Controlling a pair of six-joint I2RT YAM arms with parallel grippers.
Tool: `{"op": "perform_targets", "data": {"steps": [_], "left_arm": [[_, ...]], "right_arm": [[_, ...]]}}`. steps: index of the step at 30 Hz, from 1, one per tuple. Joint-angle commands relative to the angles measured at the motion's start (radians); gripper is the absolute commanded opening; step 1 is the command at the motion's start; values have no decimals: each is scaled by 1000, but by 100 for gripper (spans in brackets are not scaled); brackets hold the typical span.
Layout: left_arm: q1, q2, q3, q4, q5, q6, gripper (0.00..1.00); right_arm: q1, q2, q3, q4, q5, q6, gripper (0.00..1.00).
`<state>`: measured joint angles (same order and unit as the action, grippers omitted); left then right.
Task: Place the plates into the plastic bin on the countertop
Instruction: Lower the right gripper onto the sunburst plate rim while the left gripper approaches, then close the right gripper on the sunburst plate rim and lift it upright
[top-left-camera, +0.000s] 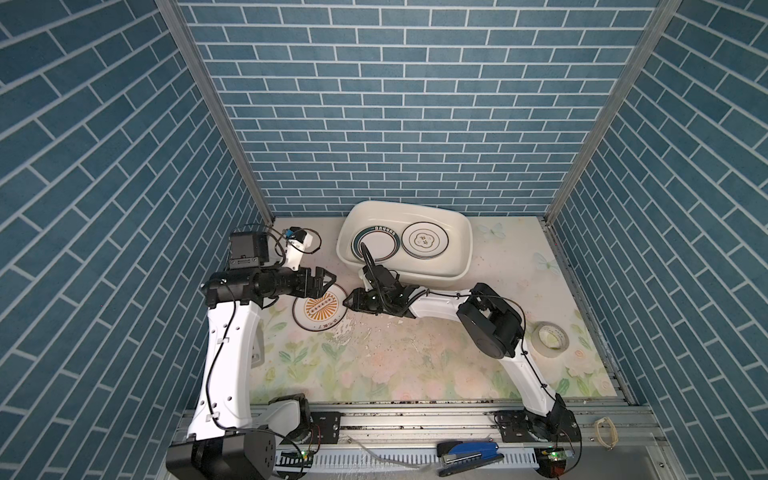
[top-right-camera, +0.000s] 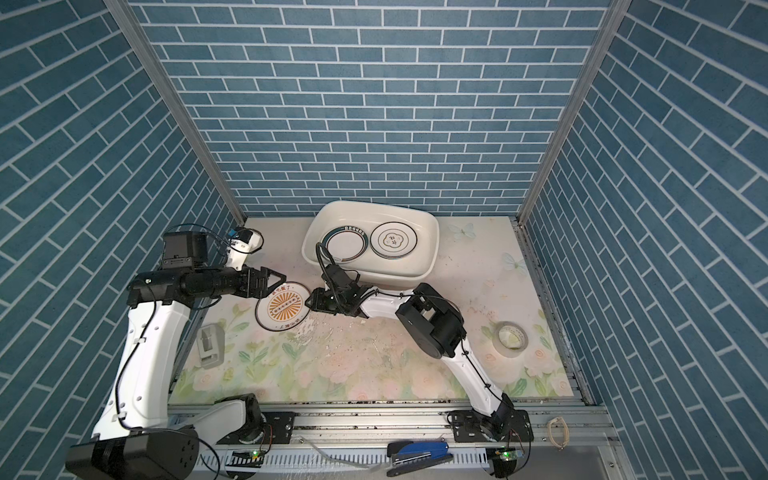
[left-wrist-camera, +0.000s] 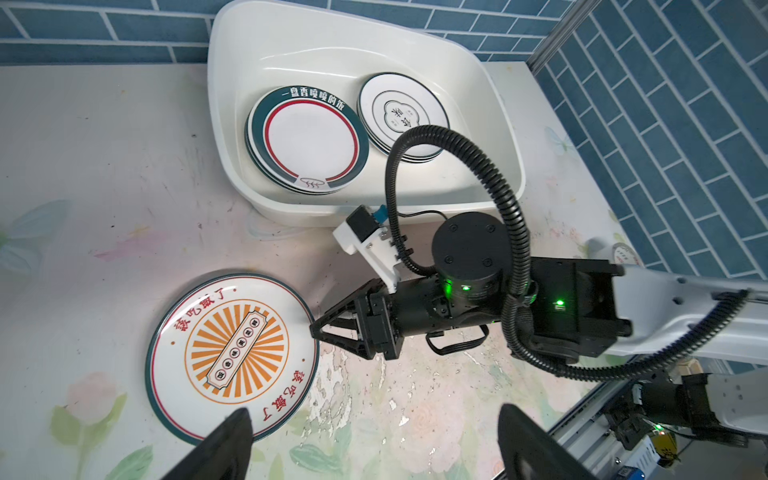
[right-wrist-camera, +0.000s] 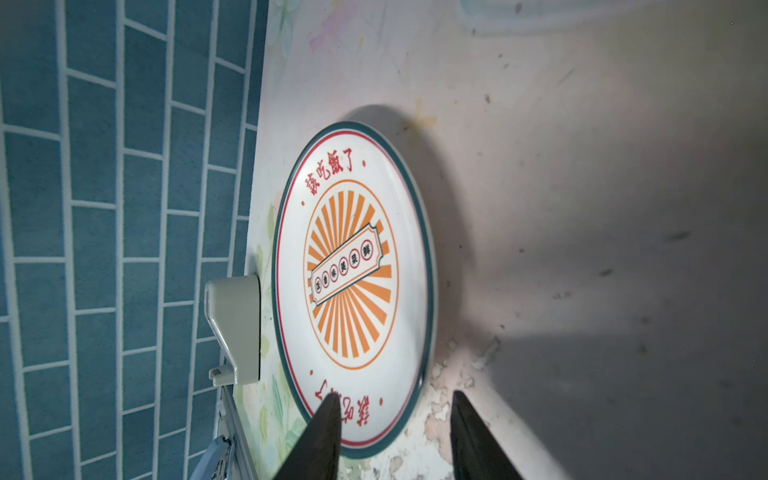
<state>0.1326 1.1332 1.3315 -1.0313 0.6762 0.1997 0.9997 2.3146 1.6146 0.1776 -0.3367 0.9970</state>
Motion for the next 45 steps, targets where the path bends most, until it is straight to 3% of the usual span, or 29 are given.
{"op": "perform_targets", "data": {"steps": [1,22,45], "left_arm": [[5,4,6,20,72,-19,93],[5,-17,-33,56,134,-64,93],[5,-22,-24,65,158,-83,93]], "right_arm": [[10,44,35,37,-30,44,43],[14,113,63,43,2,101,31],[17,97,-33,177,31,161,4]]}}
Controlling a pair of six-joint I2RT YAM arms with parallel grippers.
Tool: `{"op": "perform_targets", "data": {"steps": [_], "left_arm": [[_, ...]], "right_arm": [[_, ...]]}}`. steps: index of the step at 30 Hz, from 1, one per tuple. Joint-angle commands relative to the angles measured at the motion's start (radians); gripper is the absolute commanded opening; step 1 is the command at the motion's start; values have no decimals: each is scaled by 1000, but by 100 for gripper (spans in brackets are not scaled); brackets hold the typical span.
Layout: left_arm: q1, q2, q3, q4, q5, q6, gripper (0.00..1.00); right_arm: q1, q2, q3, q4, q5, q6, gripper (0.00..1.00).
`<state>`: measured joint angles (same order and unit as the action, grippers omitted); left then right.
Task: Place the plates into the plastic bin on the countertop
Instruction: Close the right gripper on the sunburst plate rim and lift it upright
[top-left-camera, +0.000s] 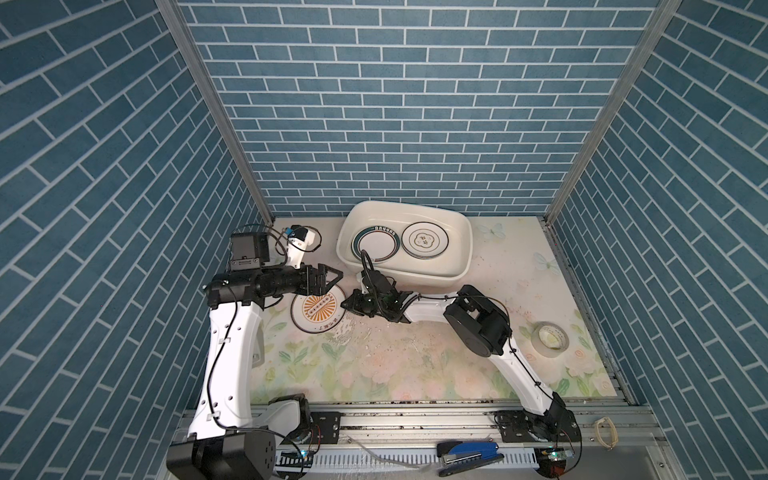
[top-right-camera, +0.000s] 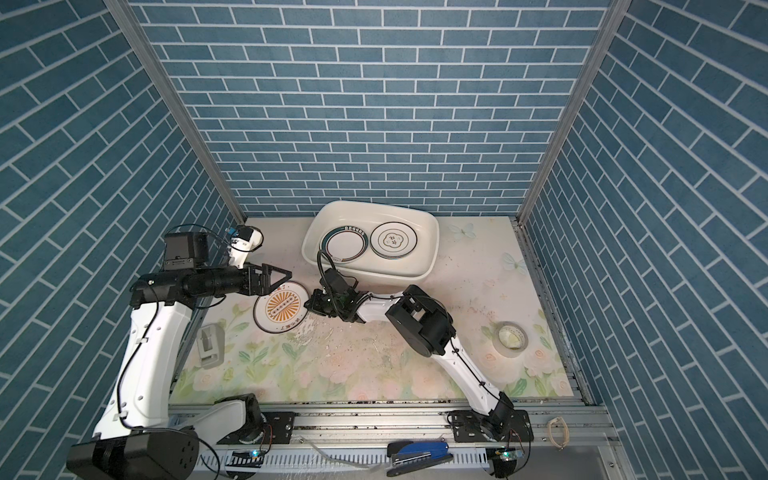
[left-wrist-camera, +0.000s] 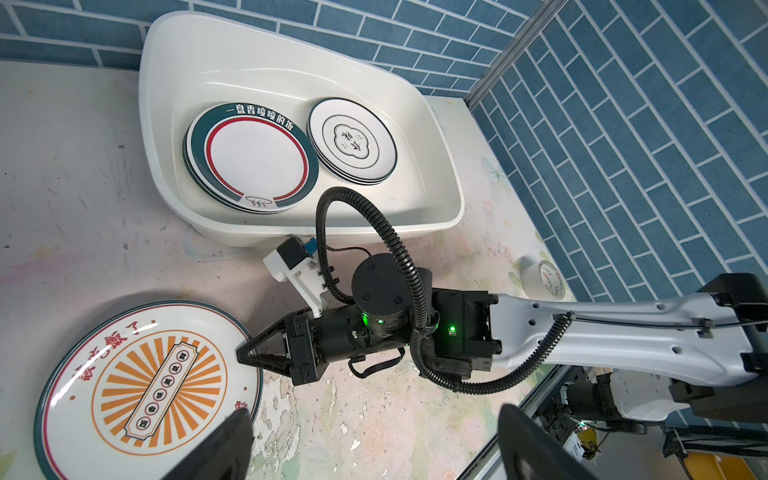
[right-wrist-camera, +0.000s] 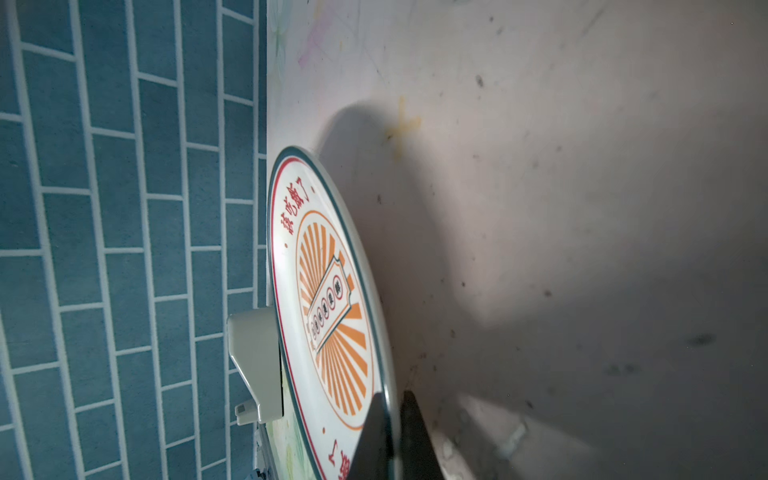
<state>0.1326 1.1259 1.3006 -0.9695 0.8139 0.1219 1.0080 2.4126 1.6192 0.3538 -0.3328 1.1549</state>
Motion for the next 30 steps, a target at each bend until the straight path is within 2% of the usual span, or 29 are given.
{"op": "perform_targets", "data": {"steps": [1,10,19,23,30], "left_arm": [[5,-15,11,5,21,-7,93],[5,-8,82,7,-2,-35,96],[5,21,228,11,-64,-115,98],[5,57,325,-38,-91,-111,97],[5,74,408,-64,-124,-117,97]], "right_arm": [[6,-4,-39,0,29,3,3],[6,-74,-107,92,37,6,0],[6,-209,-179,154,26,-23,0],[8,-274,-205,157,18,-37,0],[7,-386,-257,126,11,-86,0]]}}
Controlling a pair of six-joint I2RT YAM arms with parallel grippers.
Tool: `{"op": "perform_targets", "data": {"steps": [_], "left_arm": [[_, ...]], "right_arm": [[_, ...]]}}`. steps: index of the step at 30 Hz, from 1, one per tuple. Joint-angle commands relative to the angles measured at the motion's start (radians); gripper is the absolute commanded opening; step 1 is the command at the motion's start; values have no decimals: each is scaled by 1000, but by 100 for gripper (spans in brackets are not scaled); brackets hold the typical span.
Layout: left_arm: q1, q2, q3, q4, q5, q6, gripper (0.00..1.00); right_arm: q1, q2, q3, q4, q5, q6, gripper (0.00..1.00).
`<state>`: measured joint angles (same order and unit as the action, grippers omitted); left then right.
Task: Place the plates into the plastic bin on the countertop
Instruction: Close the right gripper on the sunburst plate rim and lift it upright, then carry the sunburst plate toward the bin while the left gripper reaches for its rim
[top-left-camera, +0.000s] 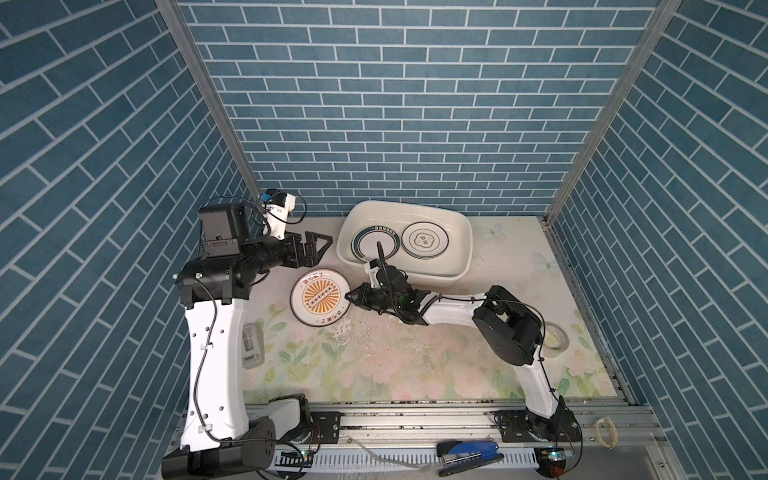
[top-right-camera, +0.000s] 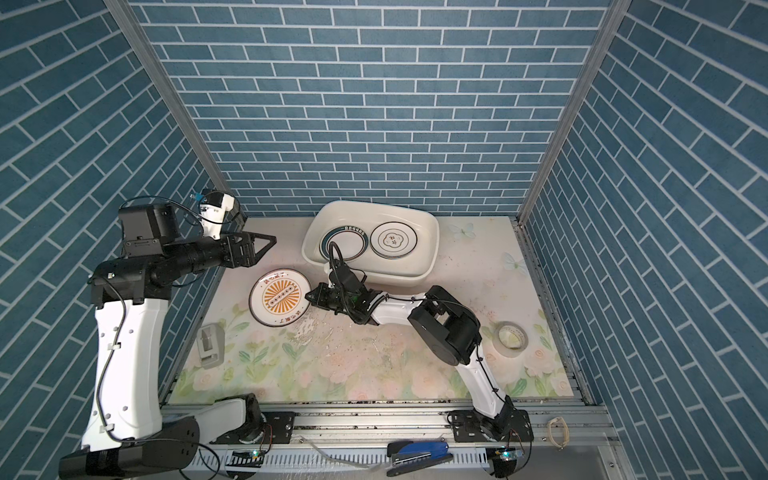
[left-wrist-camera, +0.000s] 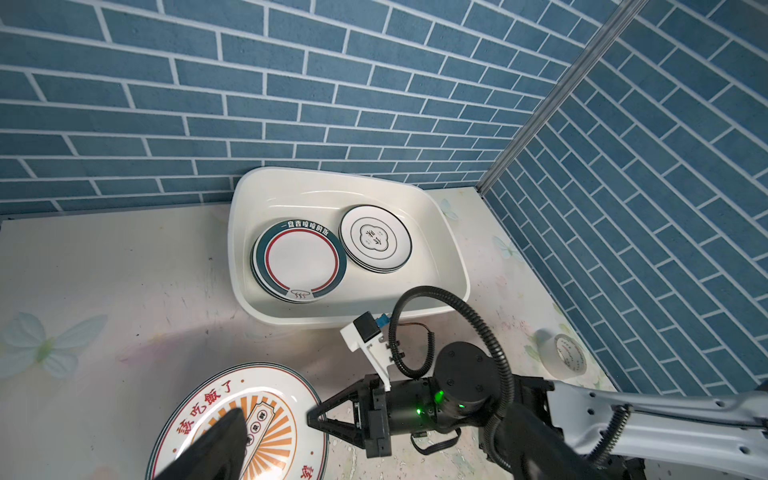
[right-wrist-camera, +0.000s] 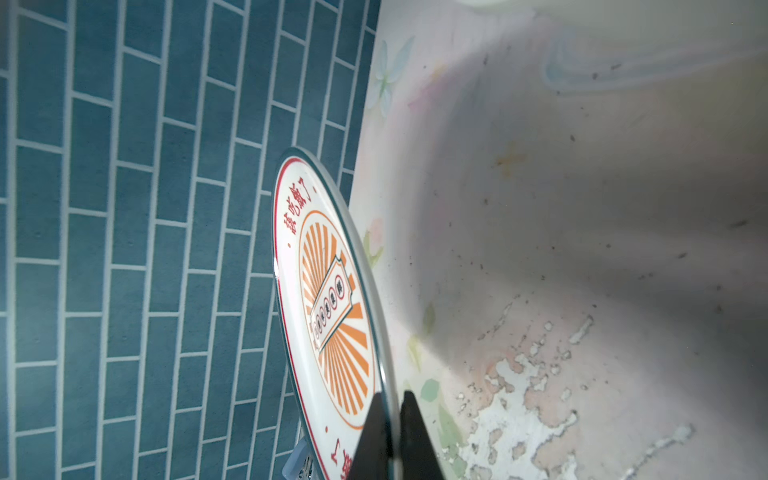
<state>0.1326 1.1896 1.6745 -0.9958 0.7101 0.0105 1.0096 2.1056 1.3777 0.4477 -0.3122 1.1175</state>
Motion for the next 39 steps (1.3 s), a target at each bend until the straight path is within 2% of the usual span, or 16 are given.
{"op": "perform_targets", "data": {"steps": [1,5,10,14,18,22,27,33,37,39], "left_arm": [[5,18,42,-46,-16,-6,97],[2,58,86,-90,29,10,96],[-30,129,177,-161,21,34,96],[-102,167,190,-138,-2,14,96],[-199,227,218,-105,-9,50,96],[-299,330,315,-136,-126,105,96],[-326,453,380,-67,-109,-20,92],[-327,491,304,93,-84,-70,91],[-346,549,307,95,-45,-91,88],[-349,560,262,136,-18,-130,86]], "right_arm": [[3,-103,-19,6,-10,-67,0],[-18,-202,-37,-88,-20,-126,0],[-63,-337,-78,-205,-27,-187,0],[-112,-453,-133,-288,-13,-220,0],[-182,-575,-197,-346,-9,-220,0],[-255,-704,-226,-487,4,-255,0],[-344,-829,-233,-654,35,-299,0],[-449,-893,-215,-768,5,-325,0],[-495,-900,-204,-790,-12,-331,0],[-514,-899,-199,-790,-26,-330,0]]}}
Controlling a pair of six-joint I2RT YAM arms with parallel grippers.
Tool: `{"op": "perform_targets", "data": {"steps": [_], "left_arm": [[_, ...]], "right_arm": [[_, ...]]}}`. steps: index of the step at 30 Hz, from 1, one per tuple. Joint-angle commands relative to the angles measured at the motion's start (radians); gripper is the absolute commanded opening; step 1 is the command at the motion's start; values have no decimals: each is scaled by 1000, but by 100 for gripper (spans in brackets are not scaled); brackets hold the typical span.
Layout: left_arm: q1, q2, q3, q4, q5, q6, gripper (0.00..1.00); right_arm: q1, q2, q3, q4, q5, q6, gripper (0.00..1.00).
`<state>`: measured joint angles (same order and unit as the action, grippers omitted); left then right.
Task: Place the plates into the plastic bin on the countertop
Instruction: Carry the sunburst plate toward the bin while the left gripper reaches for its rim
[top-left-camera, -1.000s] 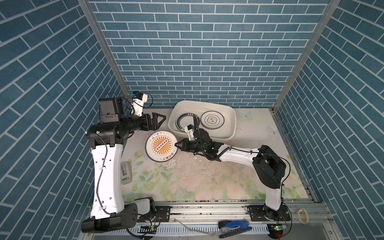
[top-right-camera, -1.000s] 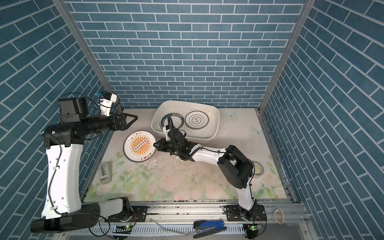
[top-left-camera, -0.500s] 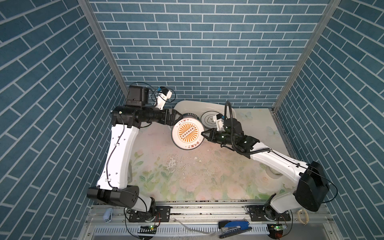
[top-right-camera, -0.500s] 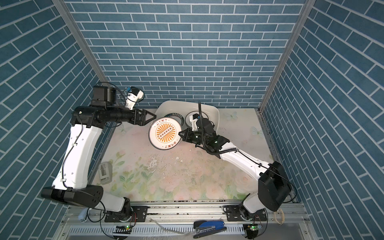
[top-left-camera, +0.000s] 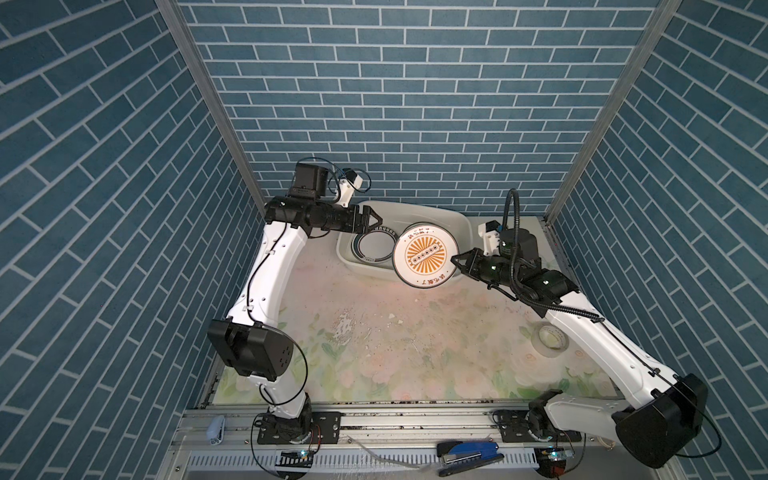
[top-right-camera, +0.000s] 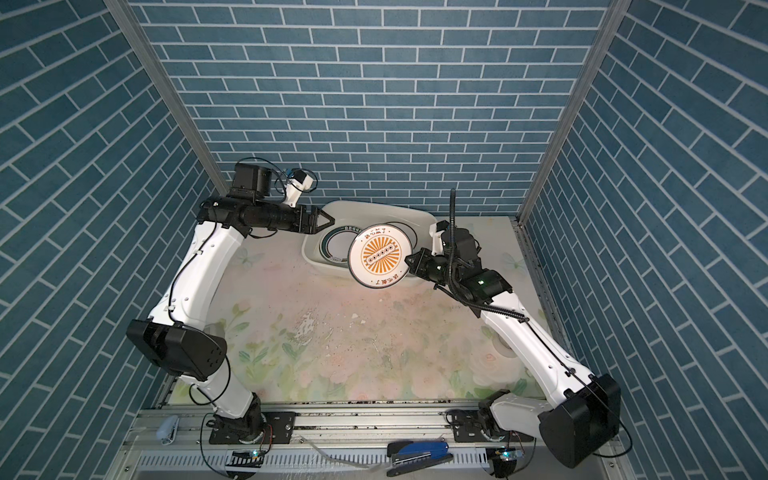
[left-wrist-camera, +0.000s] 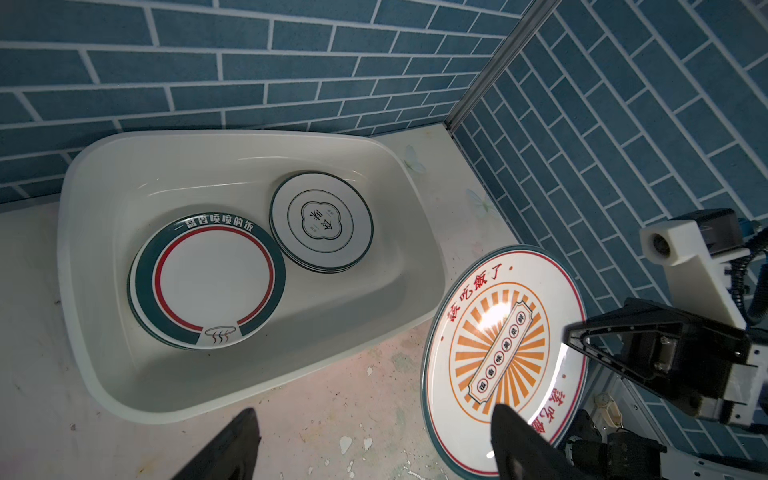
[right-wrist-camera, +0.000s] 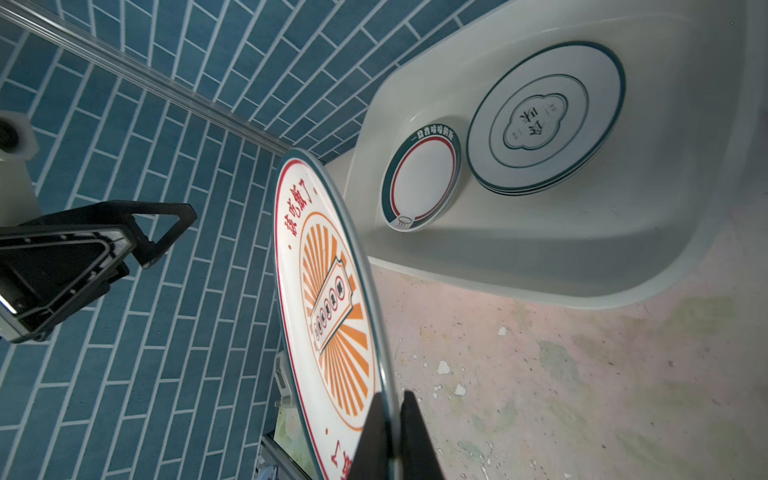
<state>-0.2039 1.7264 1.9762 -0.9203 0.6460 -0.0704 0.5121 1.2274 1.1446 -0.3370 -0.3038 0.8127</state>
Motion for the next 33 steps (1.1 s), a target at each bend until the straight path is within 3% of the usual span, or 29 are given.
{"op": "perform_targets", "data": {"steps": [1,4,18,33], "left_arm": [[-12,21,-67,91,70,-65,86],[-28,9,-146,173,109,-103,85],[-95,9,-280,234,231,-143,80],[-141,37,-280,267,302,-188,48]], "right_arm": [[-25,-19,37,-5,-43,-26,0],[-45,-8,44,-2,-70,-27,0],[-106,27,36,76,-165,-4,0],[-140,72,29,155,-266,19,0]]}}
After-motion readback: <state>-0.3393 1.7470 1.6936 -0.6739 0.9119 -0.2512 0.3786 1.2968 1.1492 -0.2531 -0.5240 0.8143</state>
